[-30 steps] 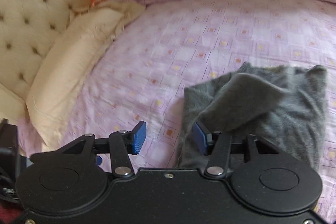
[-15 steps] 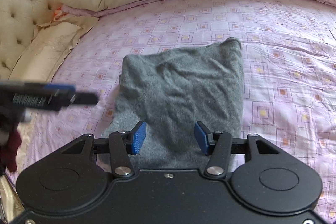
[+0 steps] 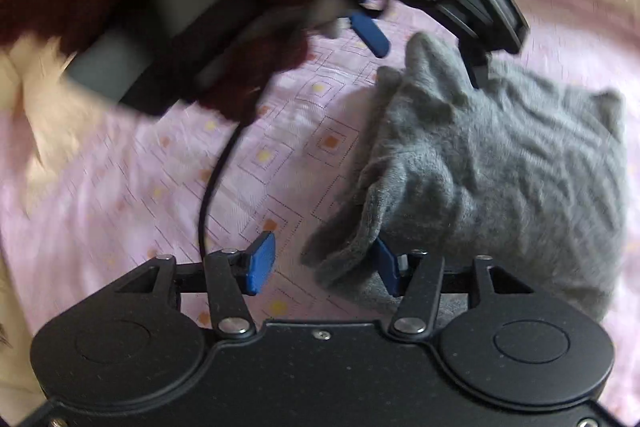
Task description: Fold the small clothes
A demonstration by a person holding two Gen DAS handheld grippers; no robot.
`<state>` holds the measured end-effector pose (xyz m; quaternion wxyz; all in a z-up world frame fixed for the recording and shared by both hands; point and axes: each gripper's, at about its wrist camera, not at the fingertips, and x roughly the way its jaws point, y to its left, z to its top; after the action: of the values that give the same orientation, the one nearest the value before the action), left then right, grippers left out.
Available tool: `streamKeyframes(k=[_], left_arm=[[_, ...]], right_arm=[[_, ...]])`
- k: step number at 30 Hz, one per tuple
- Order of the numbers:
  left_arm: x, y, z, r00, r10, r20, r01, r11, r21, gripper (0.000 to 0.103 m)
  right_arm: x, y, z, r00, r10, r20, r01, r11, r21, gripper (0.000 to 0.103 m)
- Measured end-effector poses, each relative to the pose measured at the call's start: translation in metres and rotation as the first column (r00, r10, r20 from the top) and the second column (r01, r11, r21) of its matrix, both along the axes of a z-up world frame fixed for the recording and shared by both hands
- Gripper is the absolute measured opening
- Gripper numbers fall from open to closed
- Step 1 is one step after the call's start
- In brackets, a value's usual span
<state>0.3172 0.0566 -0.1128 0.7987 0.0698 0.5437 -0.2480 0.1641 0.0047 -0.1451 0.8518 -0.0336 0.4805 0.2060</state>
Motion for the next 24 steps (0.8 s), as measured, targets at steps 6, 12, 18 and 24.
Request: streamKeyframes(k=[6,12,18,24], left_arm=[[0.018,0.003,-0.012,0.998,0.021,-0.054,-0.023,0.999,-0.041,0.067],[0.018,0.0,-0.012,1.0,-0.014,-0.023,0.013,0.997,-0.071,0.01],[0.013,0.005,-0.004,0.995,-0.058,0.077,0.057,0.998,0.013,0.01],[0.019,0.019,-0.029,1.0,-0.02,0.012,0.019,0.998,0.055,0.017]], right_arm=[[-0.021,0.013,-0.006,0.987,0.144,0.073,-0.122,0.962,-0.245,0.033],[-0.024,0.003,0.013,0.987,0.111,0.119,-0.096,0.987,-0.129,0.013],[-0.008,0.018,-0.008,0.989,0.148,0.011,-0.146,0.986,-0.082,0.025],[-0.021,-0.018,0.011,0.998,0.046,0.035,-0.048,0.998,0.045,0.068]])
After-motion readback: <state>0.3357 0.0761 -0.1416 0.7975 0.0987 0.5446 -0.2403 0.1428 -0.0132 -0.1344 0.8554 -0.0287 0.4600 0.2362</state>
